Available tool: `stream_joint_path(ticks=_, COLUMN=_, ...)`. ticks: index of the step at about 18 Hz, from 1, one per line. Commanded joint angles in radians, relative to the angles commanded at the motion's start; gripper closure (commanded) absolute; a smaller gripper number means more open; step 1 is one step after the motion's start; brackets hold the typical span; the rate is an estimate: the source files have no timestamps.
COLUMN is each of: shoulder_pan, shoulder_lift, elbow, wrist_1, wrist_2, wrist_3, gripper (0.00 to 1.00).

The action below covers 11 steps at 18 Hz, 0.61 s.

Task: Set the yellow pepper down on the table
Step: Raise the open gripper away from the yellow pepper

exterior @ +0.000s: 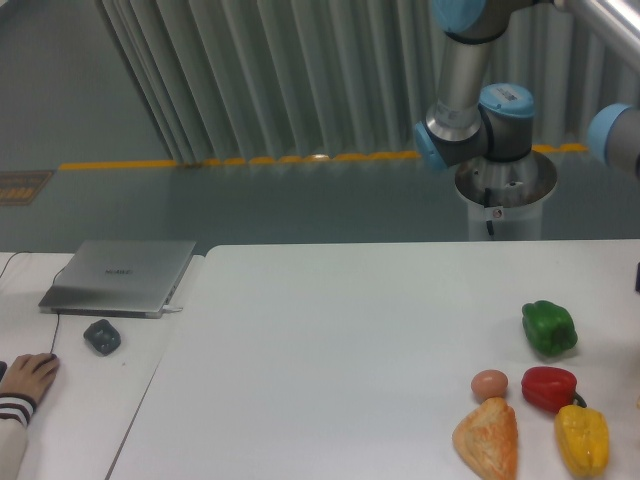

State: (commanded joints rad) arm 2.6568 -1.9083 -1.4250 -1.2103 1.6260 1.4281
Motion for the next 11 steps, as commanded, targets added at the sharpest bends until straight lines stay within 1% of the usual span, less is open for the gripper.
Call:
stream_joint_path(ticks=2, shoulder_pan=0.012, shoulder_lift=0.002, elbow=-0.002, wrist_1=-0.002, wrist_2=0.0, wrist_3=0.0, gripper=0.0)
stream_joint_path(ticks=3, shoulder_pan=0.017, shoulder_lift=0.003, elbow=0.0, wrist_1=-0.012, wrist_2=0.002, wrist_3=0.008, gripper=0.0)
stream_joint_path(ticks=5, shoulder_pan=0.055, shoulder_lift=0.014, elbow=0.0, wrist_1=-0.035, wrist_2=0.009, wrist_3=0.095, gripper=0.0)
stream_joint_path(ticks=7, shoulder_pan=0.078, shoulder_lift=0.022, elbow=0.0, wrist_1=-0.043, wrist_2=0.011, wrist_3=0.199, gripper=0.0)
stream_joint_path(ticks=11, shoulder_pan=0.092, shoulder_lift=0.023, elbow=-0.002, wrist_1=-0.043, wrist_2=0.011, wrist_3=0.221, gripper=0.0)
